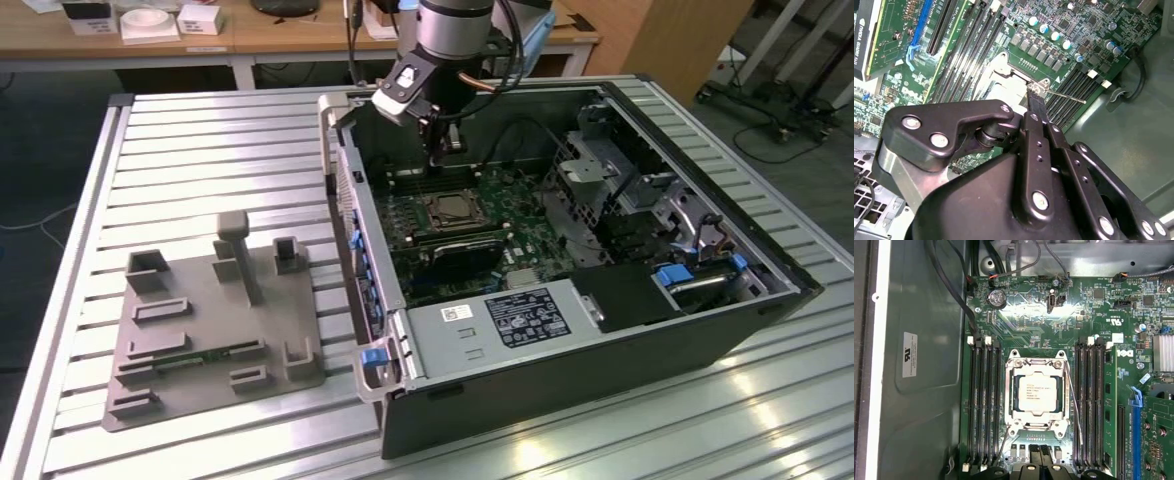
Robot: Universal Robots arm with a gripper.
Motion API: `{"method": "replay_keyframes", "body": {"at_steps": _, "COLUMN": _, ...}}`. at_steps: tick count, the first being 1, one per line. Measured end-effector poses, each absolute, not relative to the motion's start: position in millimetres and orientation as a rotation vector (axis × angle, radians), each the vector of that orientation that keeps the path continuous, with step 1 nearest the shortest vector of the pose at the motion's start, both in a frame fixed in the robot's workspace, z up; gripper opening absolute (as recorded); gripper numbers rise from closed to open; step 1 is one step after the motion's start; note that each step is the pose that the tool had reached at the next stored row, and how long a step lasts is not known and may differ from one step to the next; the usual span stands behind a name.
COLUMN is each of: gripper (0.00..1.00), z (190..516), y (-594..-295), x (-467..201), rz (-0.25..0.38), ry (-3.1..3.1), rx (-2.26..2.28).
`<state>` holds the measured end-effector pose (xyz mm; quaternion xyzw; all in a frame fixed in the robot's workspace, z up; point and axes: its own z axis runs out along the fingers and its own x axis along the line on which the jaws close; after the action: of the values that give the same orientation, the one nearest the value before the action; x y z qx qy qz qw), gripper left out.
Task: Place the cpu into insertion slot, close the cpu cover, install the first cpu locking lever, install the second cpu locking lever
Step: 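Install the first cpu locking lever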
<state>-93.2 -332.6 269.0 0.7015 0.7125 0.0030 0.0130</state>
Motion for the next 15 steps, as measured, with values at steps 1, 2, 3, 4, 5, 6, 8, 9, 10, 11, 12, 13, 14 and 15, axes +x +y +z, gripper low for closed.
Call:
{"method": "replay_keyframes", "body": {"at_steps": 1, "gripper": 0.10, "z": 269.1, "y": -332.6, "x": -93.2, "rz": 0.009, "ry": 2.220, "rx": 2.186}}
{"method": "replay_keyframes", "body": {"at_steps": 2, "gripper": 0.10, "z": 269.0, "y": -332.6, "x": -93.2, "rz": 0.009, "ry": 2.220, "rx": 2.186}}
{"method": "replay_keyframes", "body": {"at_steps": 3, "gripper": 0.10, "z": 269.1, "y": -332.6, "x": -93.2, "rz": 0.009, "ry": 2.220, "rx": 2.186}}
{"method": "replay_keyframes", "body": {"at_steps": 4, "gripper": 0.10, "z": 269.1, "y": -332.6, "x": -93.2, "rz": 0.009, "ry": 2.220, "rx": 2.186}}
{"method": "replay_keyframes", "body": {"at_steps": 5, "gripper": 0.10, "z": 269.1, "y": -332.6, "x": -93.2, "rz": 0.009, "ry": 2.220, "rx": 2.186}}
{"method": "replay_keyframes", "body": {"at_steps": 6, "gripper": 0.10, "z": 269.2, "y": -332.6, "x": -93.2, "rz": 0.009, "ry": 2.220, "rx": 2.186}}
{"method": "replay_keyframes", "body": {"at_steps": 8, "gripper": 0.10, "z": 269.2, "y": -332.6, "x": -93.2, "rz": 0.009, "ry": 2.226, "rx": 2.179}}
{"method": "replay_keyframes", "body": {"at_steps": 9, "gripper": 0.10, "z": 269.2, "y": -332.6, "x": -93.2, "rz": 0.010, "ry": 2.238, "rx": 2.167}}
{"method": "replay_keyframes", "body": {"at_steps": 10, "gripper": 0.10, "z": 269.2, "y": -332.6, "x": -93.2, "rz": 0.010, "ry": 2.256, "rx": 2.149}}
{"method": "replay_keyframes", "body": {"at_steps": 11, "gripper": 0.10, "z": 269.2, "y": -332.6, "x": -93.2, "rz": 0.010, "ry": 2.275, "rx": 2.129}}
{"method": "replay_keyframes", "body": {"at_steps": 12, "gripper": 0.10, "z": 269.2, "y": -332.6, "x": -93.2, "rz": 0.010, "ry": 2.294, "rx": 2.108}}
{"method": "replay_keyframes", "body": {"at_steps": 13, "gripper": 0.10, "z": 269.2, "y": -332.6, "x": -93.3, "rz": 0.011, "ry": 2.313, "rx": 2.087}}
{"method": "replay_keyframes", "body": {"at_steps": 14, "gripper": 0.10, "z": 269.2, "y": -332.6, "x": -93.2, "rz": 0.011, "ry": 2.332, "rx": 2.066}}
{"method": "replay_keyframes", "body": {"at_steps": 15, "gripper": 0.10, "z": 269.2, "y": -332.6, "x": -93.3, "rz": 0.012, "ry": 2.352, "rx": 2.043}}
